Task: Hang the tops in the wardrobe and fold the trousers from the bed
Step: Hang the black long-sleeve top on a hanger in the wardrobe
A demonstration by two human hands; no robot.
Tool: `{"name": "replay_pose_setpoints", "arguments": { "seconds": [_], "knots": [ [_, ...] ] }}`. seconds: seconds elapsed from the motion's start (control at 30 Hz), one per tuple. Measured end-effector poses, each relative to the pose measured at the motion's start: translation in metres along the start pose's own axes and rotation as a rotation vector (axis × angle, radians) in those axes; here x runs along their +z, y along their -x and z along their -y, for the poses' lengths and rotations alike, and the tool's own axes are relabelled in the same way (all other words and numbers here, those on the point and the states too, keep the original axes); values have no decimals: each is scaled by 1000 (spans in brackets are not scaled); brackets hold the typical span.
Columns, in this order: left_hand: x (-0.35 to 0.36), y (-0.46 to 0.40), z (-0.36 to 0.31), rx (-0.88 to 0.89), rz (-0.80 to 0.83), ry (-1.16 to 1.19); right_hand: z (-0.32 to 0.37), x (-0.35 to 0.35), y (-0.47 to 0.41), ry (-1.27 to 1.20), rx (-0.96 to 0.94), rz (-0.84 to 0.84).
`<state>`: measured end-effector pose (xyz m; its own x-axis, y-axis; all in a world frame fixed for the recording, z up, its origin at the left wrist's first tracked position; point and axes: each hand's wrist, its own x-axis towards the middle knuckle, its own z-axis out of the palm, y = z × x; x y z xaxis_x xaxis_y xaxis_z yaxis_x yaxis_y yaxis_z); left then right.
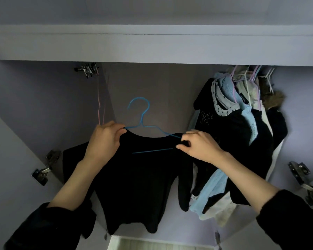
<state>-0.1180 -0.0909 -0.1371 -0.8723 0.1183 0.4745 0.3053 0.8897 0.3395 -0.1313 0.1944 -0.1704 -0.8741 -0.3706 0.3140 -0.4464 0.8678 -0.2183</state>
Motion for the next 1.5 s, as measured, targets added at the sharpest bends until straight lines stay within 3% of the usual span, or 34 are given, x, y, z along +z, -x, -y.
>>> {"name": "replay_pose_setpoints", "arguments": {
  "seconds": [0.1,0.27,0.47,0.6,0.7,0.87,1.03,1.27,1.4,1.5],
  "knots": [
    [2,-3,-13,6,-65,106,19,-8,-8,-19,-94,-88],
    [3,-4,-13,-119,-121,277,17,-21,-3,-123,-88,-61],
    [4,-6,-25,-72,-85,317,41,-37,-11,-133,-226,-246],
    [4,-6,-26,-69,-102,346,28,-36,-6,-211,-59,-46],
    [5,-7,-26,-127,-122,397,17,-38,-5,-376,83,-124],
    [8,-11,-32,-163,-119,470,26,-40,-24,-292,15,-121],
    [12,-11,-33,-152,-121,526,57,-33,-40,-576,41,-123],
    [5,-2,-4,-151,-104,434,43,-32,-35,-163,175,-155],
    [-1,-8,9,-106,-93,310,29,-37,-33,-224,134,-77],
    [6,-6,4,-61,-13,286,33,-39,-35,-415,176,-73]
  ]
}}
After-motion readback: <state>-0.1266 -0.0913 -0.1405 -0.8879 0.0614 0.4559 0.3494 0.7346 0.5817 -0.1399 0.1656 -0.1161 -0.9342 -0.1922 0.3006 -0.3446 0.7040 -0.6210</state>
